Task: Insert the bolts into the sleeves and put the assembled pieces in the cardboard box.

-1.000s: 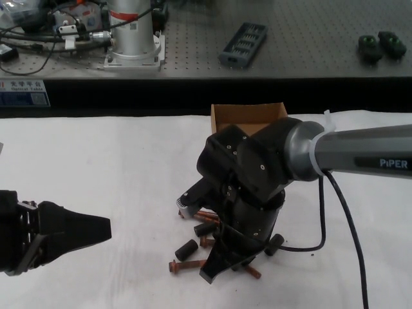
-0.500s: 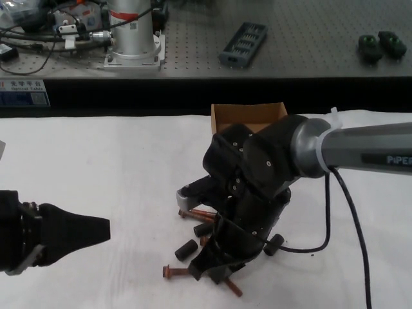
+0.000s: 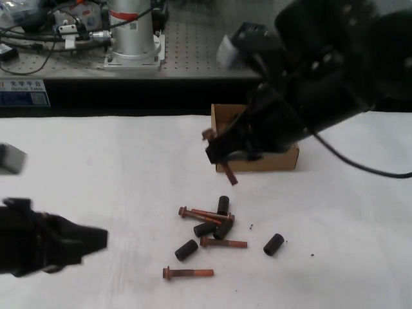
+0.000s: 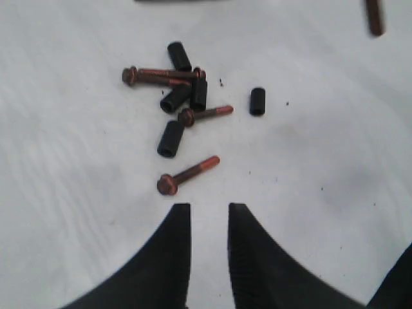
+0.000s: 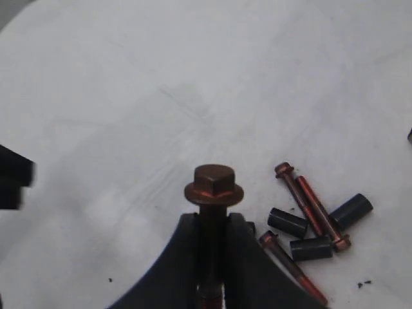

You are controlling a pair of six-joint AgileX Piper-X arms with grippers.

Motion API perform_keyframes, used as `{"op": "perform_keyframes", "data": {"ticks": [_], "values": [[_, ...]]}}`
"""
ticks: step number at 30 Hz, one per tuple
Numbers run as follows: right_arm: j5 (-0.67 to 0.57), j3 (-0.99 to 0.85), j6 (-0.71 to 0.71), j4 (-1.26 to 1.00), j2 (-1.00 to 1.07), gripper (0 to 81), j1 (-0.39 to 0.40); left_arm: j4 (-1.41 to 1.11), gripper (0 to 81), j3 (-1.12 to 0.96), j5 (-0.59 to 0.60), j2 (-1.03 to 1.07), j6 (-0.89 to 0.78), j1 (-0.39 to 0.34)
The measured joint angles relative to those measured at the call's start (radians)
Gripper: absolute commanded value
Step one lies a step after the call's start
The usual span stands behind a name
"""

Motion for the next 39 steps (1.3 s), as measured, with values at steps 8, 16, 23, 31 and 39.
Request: {"op": "perform_keyframes", "data": {"ticks": [8,16,23,31,39], "values": [[-0.048,0.0,0.0,0.0,-0.115,0.1,0.0,0.011,16.0,-0.021,-0.042,0.202,0.048,-0.144],[-0.052,0.129,0.025,-0.077,-0.282,0.1,-0.035,0.117,16.0,-0.263,-0.253,0.357,0.121,-0.306],[-0.084,0.393,0.16,-0.309,-0.394,0.1,-0.046,0.276,16.0,-0.439,-0.38,0.535,0.212,-0.33],[-0.118,0.619,0.398,-0.678,-0.427,0.1,-0.052,0.308,16.0,-0.51,-0.409,0.643,0.226,-0.334],[-0.136,0.676,0.455,-0.728,-0.427,0.1,-0.051,0.226,16.0,-0.511,-0.435,0.701,0.228,-0.386]]}}
